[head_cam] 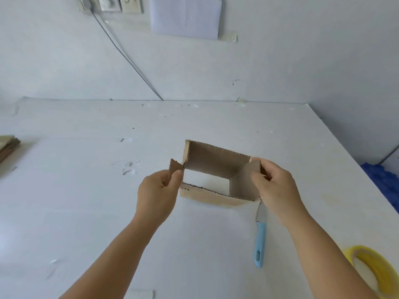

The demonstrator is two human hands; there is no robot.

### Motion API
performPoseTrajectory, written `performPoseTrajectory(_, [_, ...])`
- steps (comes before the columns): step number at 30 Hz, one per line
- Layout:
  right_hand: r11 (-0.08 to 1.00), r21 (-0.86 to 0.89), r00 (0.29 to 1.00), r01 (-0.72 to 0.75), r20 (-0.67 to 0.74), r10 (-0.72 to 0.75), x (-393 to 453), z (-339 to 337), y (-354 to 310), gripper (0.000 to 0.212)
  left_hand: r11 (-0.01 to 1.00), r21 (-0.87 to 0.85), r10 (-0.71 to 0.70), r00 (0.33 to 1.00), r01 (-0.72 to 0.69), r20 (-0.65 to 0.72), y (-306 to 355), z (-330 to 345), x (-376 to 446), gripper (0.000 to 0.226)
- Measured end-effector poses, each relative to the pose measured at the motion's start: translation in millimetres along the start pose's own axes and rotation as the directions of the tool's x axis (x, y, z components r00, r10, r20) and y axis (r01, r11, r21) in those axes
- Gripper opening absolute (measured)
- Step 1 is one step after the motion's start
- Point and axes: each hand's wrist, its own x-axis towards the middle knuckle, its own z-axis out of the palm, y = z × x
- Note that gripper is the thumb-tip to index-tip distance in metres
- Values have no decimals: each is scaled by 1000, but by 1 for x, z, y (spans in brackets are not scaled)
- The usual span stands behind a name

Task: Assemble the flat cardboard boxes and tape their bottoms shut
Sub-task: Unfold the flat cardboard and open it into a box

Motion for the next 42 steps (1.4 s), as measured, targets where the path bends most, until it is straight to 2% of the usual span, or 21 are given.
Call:
performPoseTrajectory(2, [999, 50, 996, -21, -91, 25, 4, -3, -5, 13, 1000, 10, 17, 1000, -17, 11, 2, 0, -2, 38])
performPoseTrajectory(4, [997, 77, 992, -28, -123, 37, 4, -3, -7, 13, 999, 3, 36, 998, -36, 46, 5, 4, -5, 22])
performPoseTrajectory(5, [997, 67, 993, -22, -112, 30, 3, -2, -6, 10, 999, -5, 48, 996, -48, 74, 7, 6, -8, 13])
performPoseTrajectory(7, [1000, 25, 999, -7, -35, 8, -1, 2, -4, 7, 994, -28, 111, 983, -108, 144, 6, 9, -12, 11])
performPoseTrajectory(10, [999, -33, 995, 28, 100, -25, -7, 9, 4, 18, 978, -49, 206, 932, -201, 298, 3, 8, -15, 21])
performPoseTrajectory(13, [997, -69, 980, 19, 199, -5, -12, 13, 12, 28, 975, -54, 216, 846, -217, 487, -6, 4, -13, 65])
performPoseTrajectory(15, [994, -93, 974, 61, 225, -39, -15, 15, 17, 42, 976, -89, 217, 814, -201, 539, -11, 1, -13, 82])
performPoseTrajectory(17, [989, -77, 971, 128, 210, -110, -14, 15, 17, 51, 970, -146, 243, 819, -195, 519, -15, -3, -18, 81])
performPoseTrajectory(20, [972, -89, 961, 219, 195, -199, -5, 14, 13, 55, 965, -142, 260, 891, -222, 371, -23, -4, -24, 74])
performPoseTrajectory(24, [945, -127, 937, 302, 221, -270, 2, 19, 13, 41, 970, -193, 169, 982, -151, 81, -32, 2, -28, 40])
performPoseTrajectory(27, [934, -145, 930, 325, 230, -288, 1, 27, 13, 24, 975, -148, 160, 986, -163, -36, -36, 3, -25, 40])
performPoseTrajectory(29, [938, -148, 934, 314, 227, -277, -1, 30, 13, 17, 969, -104, 224, 974, -226, -33, -36, 4, -24, 41])
performPoseTrajectory(32, [936, -152, 933, 318, 226, -280, -3, 27, 12, 10, 943, -58, 330, 942, -327, 62, -33, 6, -26, 43])
performPoseTrajectory(35, [943, -118, 929, 311, 246, -276, -7, 19, 8, 10, 944, -90, 328, 932, -317, 157, -33, 7, -27, 54])
performPoseTrajectory(38, [957, -72, 934, 280, 250, -254, -10, 13, 2, 4, 944, -31, 327, 918, -329, 224, -33, 10, -25, 59])
performPoseTrajectory(42, [972, -75, 949, 222, 245, -198, -10, 8, 10, 4, 896, 32, 434, 889, -443, 145, -30, 15, -24, 58])
